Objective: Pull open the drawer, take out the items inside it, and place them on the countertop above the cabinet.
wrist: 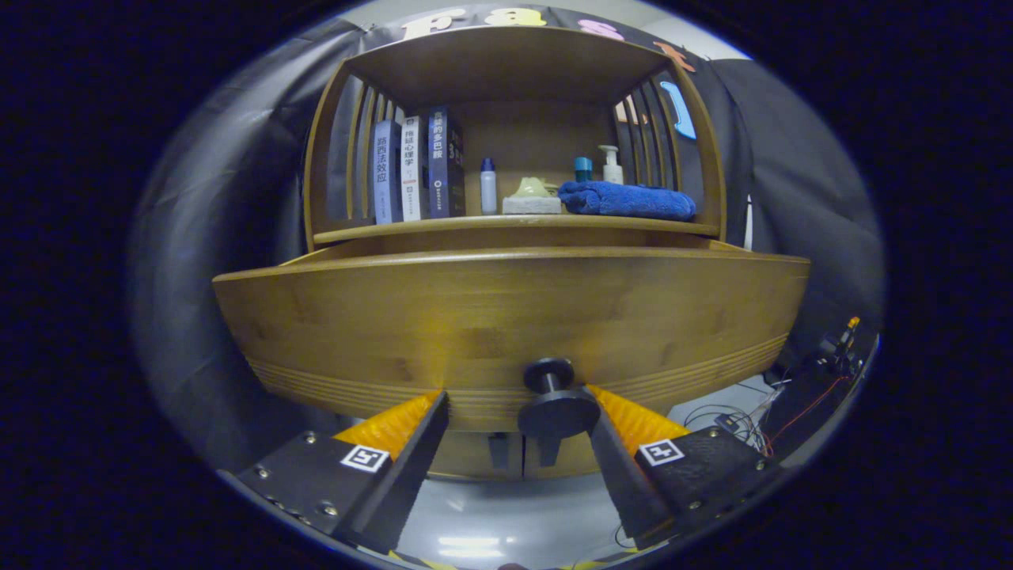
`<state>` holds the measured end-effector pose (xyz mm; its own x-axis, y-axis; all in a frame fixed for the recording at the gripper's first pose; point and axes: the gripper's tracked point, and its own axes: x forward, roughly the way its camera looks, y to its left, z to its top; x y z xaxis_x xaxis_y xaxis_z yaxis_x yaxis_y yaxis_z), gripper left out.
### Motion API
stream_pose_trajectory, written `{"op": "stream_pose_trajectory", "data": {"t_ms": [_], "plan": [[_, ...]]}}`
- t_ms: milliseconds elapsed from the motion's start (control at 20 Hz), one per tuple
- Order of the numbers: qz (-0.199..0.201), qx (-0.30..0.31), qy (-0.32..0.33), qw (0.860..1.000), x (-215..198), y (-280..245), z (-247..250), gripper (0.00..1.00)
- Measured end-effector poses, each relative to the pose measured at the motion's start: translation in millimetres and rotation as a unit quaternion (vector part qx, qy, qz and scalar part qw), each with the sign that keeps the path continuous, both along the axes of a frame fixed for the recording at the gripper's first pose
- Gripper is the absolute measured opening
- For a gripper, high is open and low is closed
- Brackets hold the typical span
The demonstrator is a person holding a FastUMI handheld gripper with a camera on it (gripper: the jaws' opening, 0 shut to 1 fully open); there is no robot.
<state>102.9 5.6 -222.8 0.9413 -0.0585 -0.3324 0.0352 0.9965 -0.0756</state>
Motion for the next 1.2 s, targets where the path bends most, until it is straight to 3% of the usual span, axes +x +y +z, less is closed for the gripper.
{"op": "stream_pose_trajectory", "data": {"t_ms": [250, 400, 750, 950, 1200], "plan": [[-0.009, 0.008, -0.028, 1.000, 33, 7, 1, 0.99], [-0.005, 0.043, -0.042, 0.998, 48, 9, -5, 0.99], [0.003, 0.032, -0.092, 0.995, 82, 10, -6, 0.99], [0.002, 0.014, -0.102, 0.995, 107, 9, -10, 0.99], [0.012, -0.076, -0.064, 0.995, 126, 7, -20, 0.99]]}}
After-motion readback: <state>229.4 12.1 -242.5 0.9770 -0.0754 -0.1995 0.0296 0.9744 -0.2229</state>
